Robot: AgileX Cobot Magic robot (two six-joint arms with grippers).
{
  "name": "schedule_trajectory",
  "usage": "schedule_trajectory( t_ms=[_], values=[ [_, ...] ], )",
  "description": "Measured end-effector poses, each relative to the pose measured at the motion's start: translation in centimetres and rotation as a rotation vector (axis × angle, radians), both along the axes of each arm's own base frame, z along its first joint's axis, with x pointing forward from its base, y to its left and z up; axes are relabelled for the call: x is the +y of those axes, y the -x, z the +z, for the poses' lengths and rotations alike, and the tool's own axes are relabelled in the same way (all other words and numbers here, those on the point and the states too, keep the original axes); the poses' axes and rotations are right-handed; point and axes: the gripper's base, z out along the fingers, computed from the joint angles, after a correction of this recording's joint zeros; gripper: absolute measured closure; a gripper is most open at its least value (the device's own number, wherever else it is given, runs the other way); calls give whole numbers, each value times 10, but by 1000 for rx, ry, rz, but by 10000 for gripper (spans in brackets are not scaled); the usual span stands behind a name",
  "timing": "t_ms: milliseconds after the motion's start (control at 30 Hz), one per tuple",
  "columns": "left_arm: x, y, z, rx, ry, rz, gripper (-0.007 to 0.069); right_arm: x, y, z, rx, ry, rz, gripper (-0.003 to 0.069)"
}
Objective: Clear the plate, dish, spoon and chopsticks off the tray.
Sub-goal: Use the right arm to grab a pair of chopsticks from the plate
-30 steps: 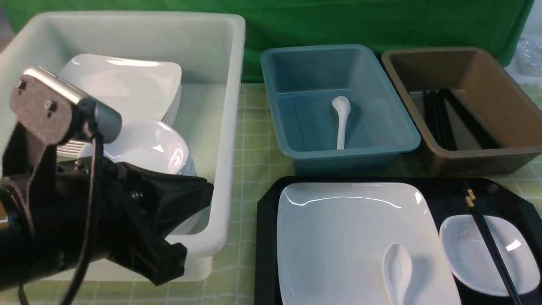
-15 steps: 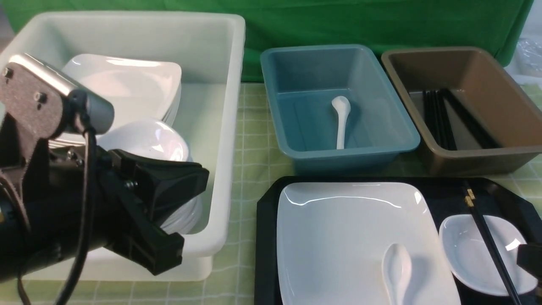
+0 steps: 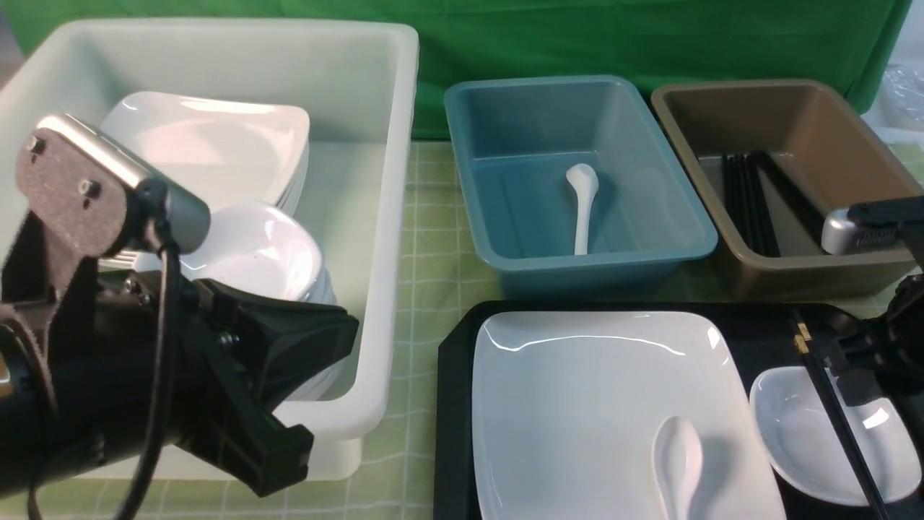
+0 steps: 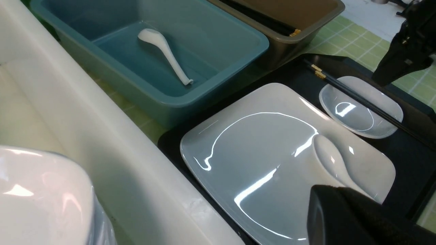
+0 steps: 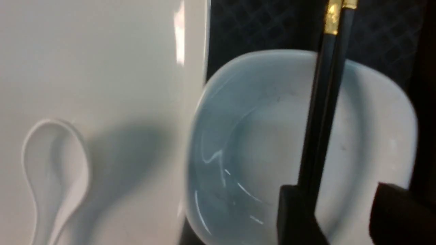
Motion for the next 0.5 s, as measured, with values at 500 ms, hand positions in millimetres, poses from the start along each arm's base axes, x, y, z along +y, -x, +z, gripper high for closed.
schedule_trajectory(
  t_ms=[500],
  values=[
    [0, 0, 0, -13, -8, -12, 613, -5, -28, -61, 110, -24, -4, 294]
  ],
)
